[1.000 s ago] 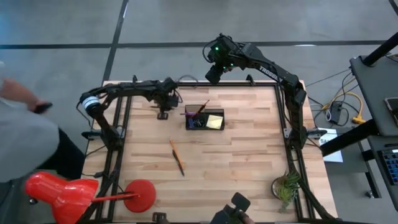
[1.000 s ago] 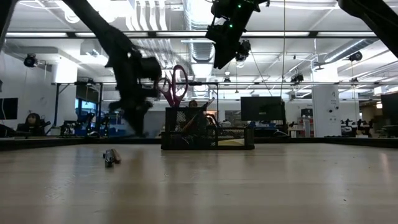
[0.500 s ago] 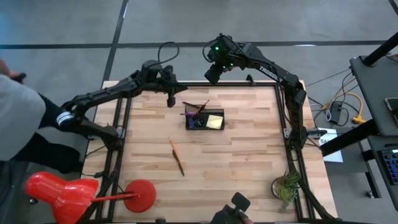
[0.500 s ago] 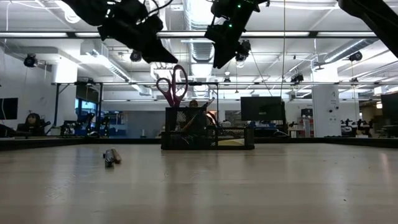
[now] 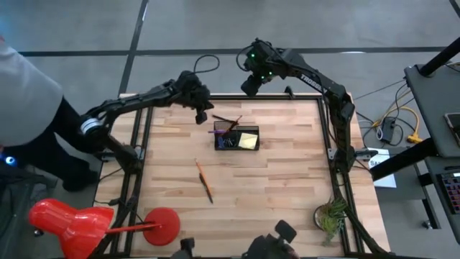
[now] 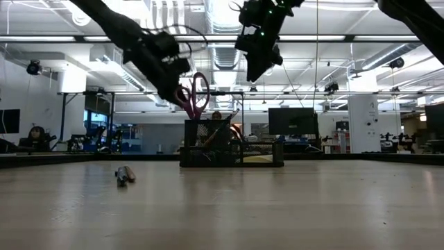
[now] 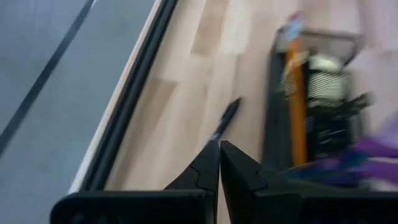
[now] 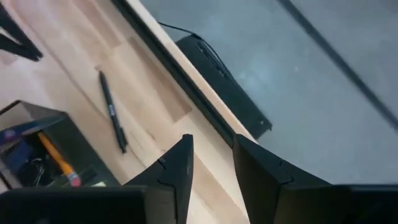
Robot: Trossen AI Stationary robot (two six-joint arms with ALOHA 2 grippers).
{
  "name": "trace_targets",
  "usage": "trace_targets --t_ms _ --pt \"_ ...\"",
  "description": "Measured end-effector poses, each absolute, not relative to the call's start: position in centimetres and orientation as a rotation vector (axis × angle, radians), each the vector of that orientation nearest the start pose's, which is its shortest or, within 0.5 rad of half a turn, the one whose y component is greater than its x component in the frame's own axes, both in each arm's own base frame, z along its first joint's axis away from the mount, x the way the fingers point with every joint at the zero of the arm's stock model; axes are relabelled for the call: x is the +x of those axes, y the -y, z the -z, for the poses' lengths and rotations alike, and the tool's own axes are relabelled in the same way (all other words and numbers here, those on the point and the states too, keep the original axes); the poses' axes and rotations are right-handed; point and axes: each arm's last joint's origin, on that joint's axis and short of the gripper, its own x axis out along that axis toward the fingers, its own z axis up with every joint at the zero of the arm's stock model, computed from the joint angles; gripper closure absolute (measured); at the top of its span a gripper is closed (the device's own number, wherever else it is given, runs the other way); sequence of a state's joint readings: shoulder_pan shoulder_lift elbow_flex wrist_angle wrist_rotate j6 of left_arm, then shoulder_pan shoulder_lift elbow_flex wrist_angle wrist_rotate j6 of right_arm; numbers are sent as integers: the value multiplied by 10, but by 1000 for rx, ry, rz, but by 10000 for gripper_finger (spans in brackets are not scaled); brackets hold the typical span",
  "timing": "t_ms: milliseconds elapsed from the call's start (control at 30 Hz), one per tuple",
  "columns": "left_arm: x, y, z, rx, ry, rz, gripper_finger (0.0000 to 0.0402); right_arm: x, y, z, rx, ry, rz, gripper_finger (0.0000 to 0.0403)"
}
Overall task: Pick and place office supplies into organizer
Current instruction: Put the top black pen into the black desk organizer
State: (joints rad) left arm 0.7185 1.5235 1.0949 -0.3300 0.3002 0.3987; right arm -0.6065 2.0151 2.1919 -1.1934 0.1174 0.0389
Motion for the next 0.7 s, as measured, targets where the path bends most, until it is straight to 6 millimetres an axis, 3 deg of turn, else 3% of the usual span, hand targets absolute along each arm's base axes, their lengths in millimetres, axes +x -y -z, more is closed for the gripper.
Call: trace_targets --t_ms 100,233,333,533,700 --pt "257 -234 -242 18 -816 -265 401 331 252 -356 373 -985 659 305" --pt "268 -271 -231 -152 -957 -234 401 324 263 -341 464 -1010 615 311" --pt "278 -287 -222 -233 -1032 -199 396 324 263 -327 484 -1056 609 311" --pt "295 -288 -220 -154 -1063 -99 330 324 260 -304 510 -1132 595 303" --pt "299 -280 -217 -37 -1074 4 285 324 260 -298 523 -1138 600 298"
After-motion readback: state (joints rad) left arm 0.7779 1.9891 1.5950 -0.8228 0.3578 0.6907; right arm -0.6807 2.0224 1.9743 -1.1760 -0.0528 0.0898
